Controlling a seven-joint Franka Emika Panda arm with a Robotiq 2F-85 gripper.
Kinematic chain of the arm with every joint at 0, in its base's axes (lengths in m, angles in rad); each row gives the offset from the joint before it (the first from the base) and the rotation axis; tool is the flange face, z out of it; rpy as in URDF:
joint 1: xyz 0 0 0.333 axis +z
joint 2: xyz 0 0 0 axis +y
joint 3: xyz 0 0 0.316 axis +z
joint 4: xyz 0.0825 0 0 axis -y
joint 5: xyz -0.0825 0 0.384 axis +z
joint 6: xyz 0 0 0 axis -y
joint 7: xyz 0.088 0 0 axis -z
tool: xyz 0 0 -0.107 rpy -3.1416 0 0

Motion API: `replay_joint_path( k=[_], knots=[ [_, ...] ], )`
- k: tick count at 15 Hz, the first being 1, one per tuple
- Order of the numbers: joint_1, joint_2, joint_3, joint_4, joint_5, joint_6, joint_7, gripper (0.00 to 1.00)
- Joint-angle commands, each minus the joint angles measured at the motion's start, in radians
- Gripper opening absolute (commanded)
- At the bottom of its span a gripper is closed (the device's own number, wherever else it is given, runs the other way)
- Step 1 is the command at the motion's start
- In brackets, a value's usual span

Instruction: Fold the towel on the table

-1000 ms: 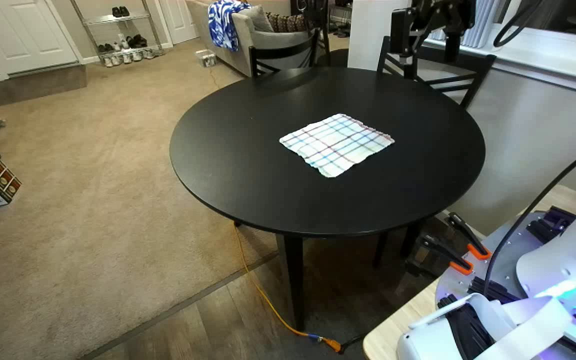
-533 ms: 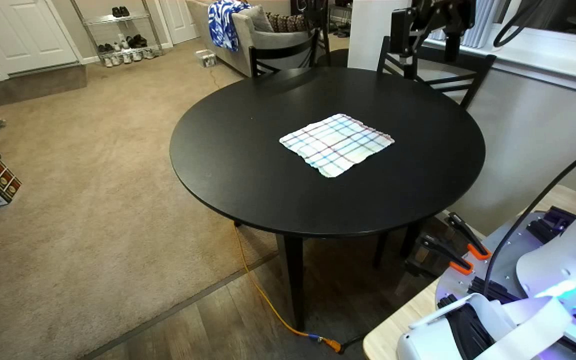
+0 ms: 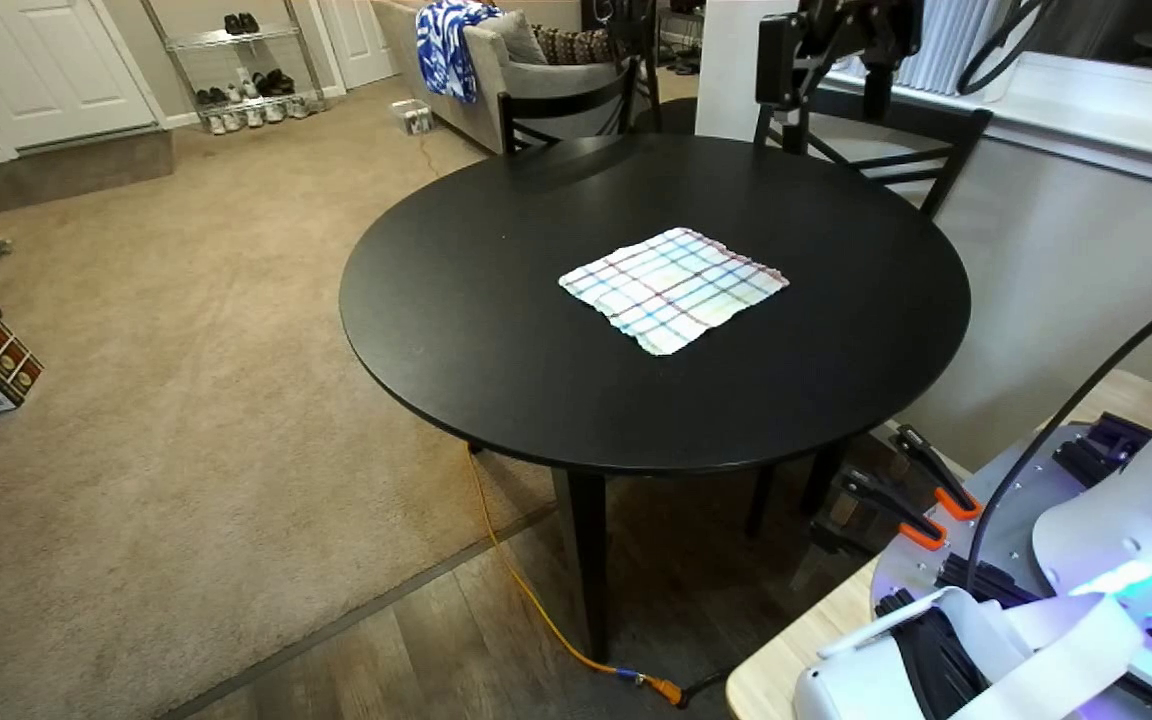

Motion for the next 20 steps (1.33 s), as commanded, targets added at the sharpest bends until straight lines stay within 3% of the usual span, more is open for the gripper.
replay_joint_path(
  k=[1,7,11,17,18,20],
  knots=[
    [0.028,0.14,0.022,0.091,-0.015,0.07,0.007,1.0],
    [0.044,0.363,0.056,0.253,-0.151,0.171,0.028,1.0],
    [0.051,0.534,0.026,0.412,-0.253,0.162,0.018,1.0],
    [0.059,0.722,-0.05,0.544,-0.24,0.168,-0.003,1.0],
    [0.053,0.733,-0.054,0.55,-0.197,0.174,-0.04,1.0],
    [0.069,0.722,-0.067,0.532,-0.219,0.17,-0.013,1.0]
  ],
)
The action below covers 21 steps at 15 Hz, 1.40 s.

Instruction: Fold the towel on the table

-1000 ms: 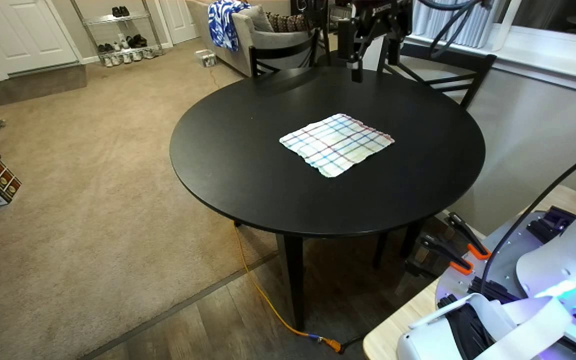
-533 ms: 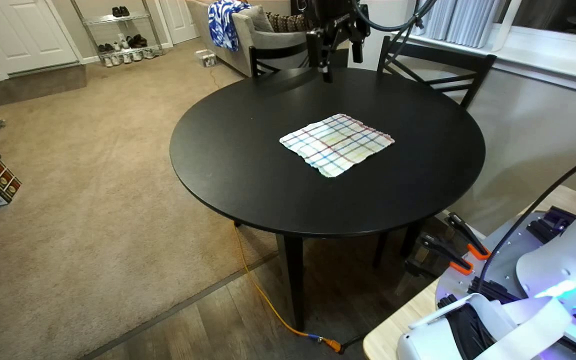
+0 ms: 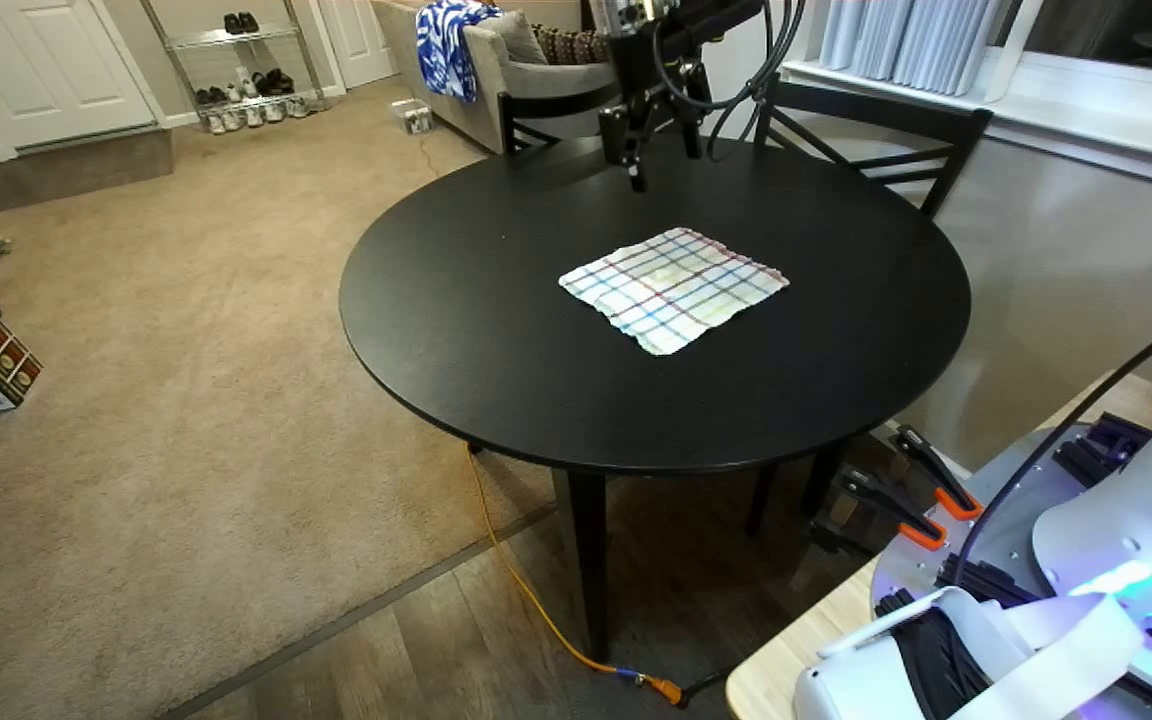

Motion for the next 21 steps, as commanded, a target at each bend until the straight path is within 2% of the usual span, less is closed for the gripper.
replay_joint_path(
  k=[1,8,11,21],
  knots=[
    [0.021,0.012,-0.025,0.011,0.008,-0.001,-0.005,1.0],
    [0.024,0.019,-0.025,0.022,0.01,-0.001,-0.005,1.0],
    [0.035,0.068,-0.021,0.046,0.004,0.029,-0.014,1.0],
    [0.16,0.245,-0.041,0.107,-0.063,0.138,0.013,1.0]
  ],
)
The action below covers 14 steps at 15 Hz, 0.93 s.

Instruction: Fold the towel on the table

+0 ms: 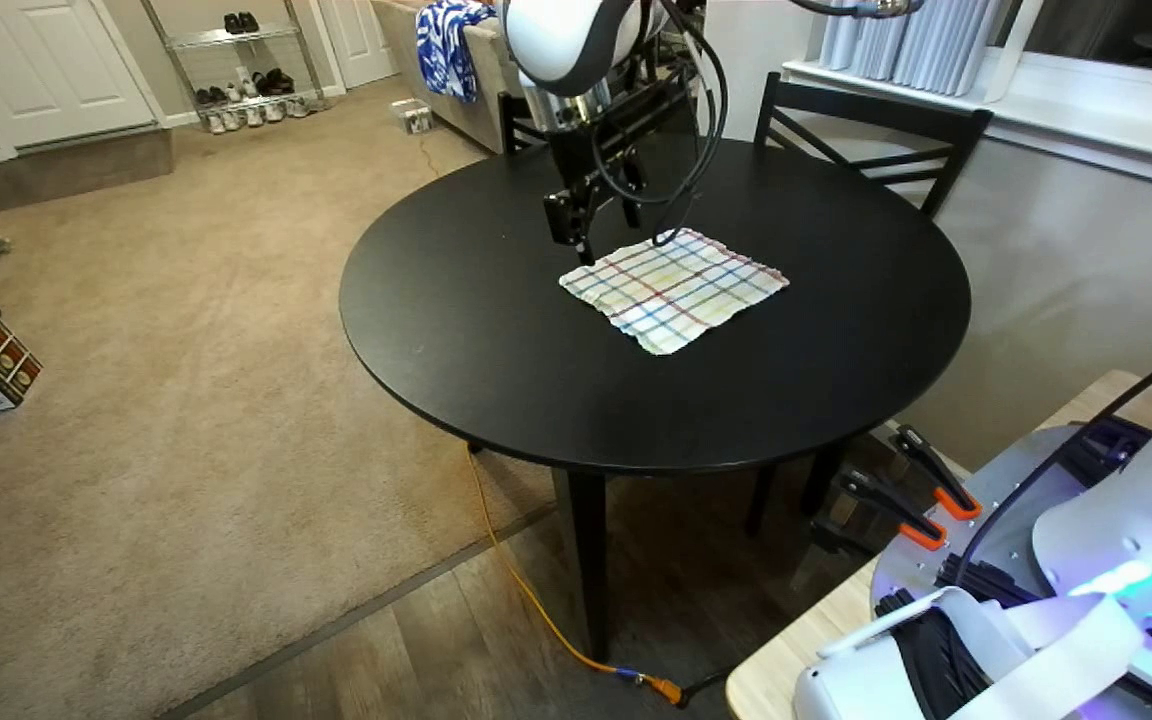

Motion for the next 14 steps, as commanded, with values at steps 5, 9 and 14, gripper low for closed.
replay_joint_path(
  k=[5,9,14],
  knots=[
    [0.065,0.169,-0.067,0.146,-0.138,0.107,0.002,1.0],
    [0.095,0.267,-0.11,0.253,-0.18,0.09,0.021,1.0],
    [0.109,0.312,-0.152,0.266,-0.171,0.089,0.061,1.0]
  ],
)
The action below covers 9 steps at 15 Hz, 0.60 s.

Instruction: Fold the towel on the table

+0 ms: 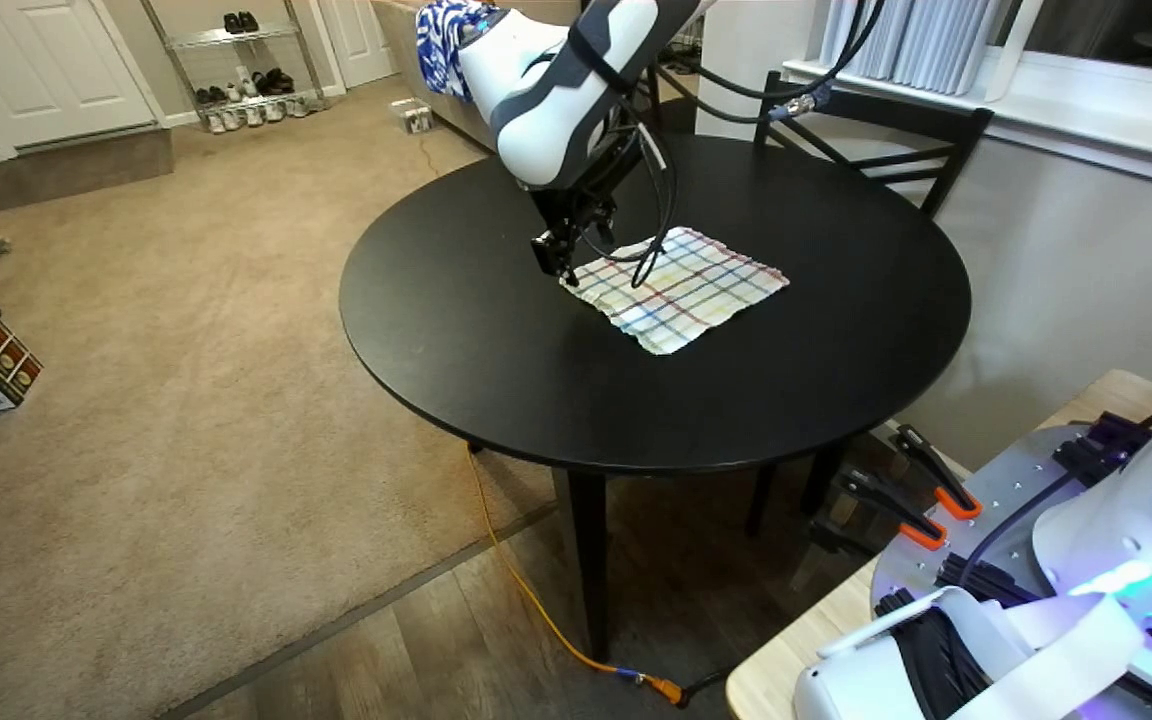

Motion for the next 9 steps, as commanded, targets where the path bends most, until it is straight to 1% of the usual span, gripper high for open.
replay_joint_path(
  k=[1,4,9],
  knots=[
    [0.021,0.013,-0.037,-0.008,-0.025,-0.001,0.06,1.0],
    [0.025,0.006,-0.038,-0.021,-0.013,-0.017,0.068,1.0],
    [0.036,-0.018,-0.015,-0.025,0.017,-0.121,0.083,1.0]
  ],
)
